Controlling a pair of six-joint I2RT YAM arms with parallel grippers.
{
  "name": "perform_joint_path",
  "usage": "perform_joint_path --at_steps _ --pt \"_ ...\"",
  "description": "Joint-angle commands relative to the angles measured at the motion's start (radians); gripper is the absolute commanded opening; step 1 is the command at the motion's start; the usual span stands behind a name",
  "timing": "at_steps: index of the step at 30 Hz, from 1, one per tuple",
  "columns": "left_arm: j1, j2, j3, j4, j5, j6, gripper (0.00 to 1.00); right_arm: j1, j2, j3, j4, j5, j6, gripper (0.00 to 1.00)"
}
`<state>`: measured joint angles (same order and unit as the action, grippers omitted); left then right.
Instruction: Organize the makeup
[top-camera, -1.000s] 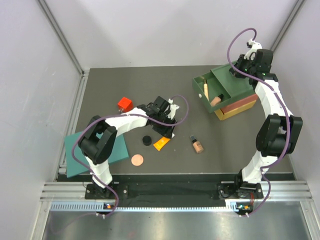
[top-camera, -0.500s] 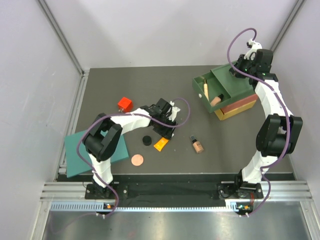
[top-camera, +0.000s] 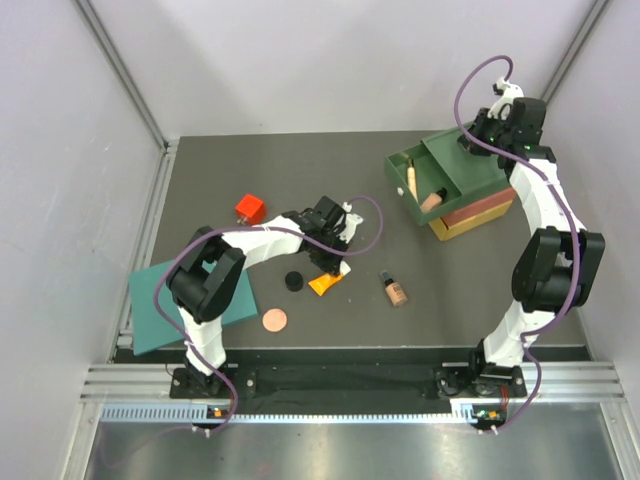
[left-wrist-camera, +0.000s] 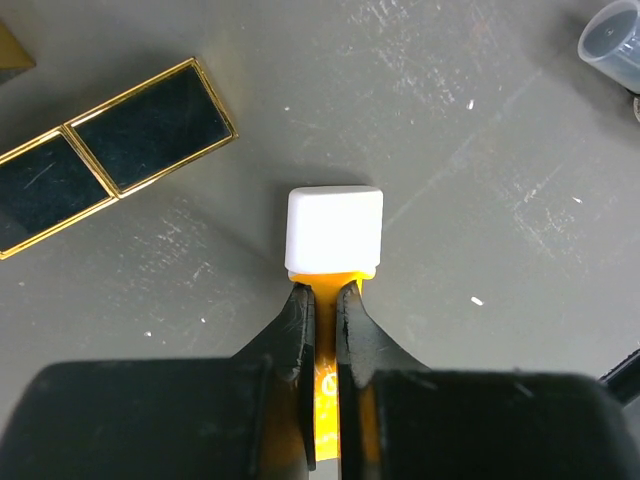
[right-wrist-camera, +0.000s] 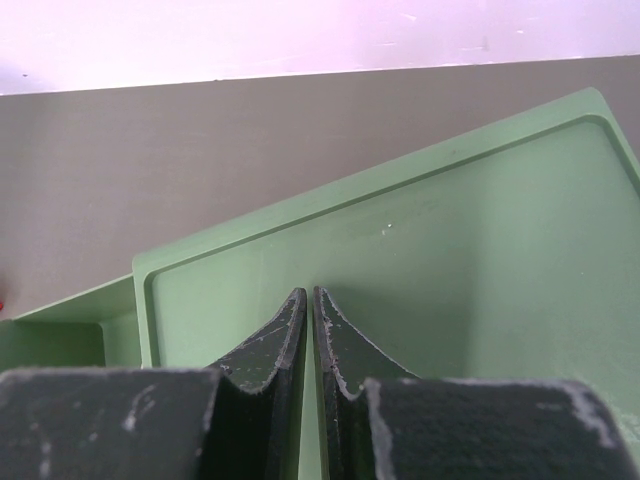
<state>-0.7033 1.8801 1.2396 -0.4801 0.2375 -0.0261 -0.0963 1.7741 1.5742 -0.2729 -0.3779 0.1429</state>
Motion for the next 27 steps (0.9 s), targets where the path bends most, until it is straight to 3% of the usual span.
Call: perform_joint_path --at_steps 1,16,27 --pt "-0.010 -0.028 -0.002 -0.020 -0.014 0.046 0.00 0.004 0.114 -0.069 -0.307 0.030 -0.009 0.08" --pt "0.037 -0.044 0.395 -0.081 0.049 -0.020 0.00 0.004 0.117 -0.069 -0.307 0.027 -0.009 0.08" --pt "0.065 0.001 0.557 0.133 0.195 -0.202 0.00 0.004 0.123 -0.063 -0.307 0.020 -0.009 0.08"
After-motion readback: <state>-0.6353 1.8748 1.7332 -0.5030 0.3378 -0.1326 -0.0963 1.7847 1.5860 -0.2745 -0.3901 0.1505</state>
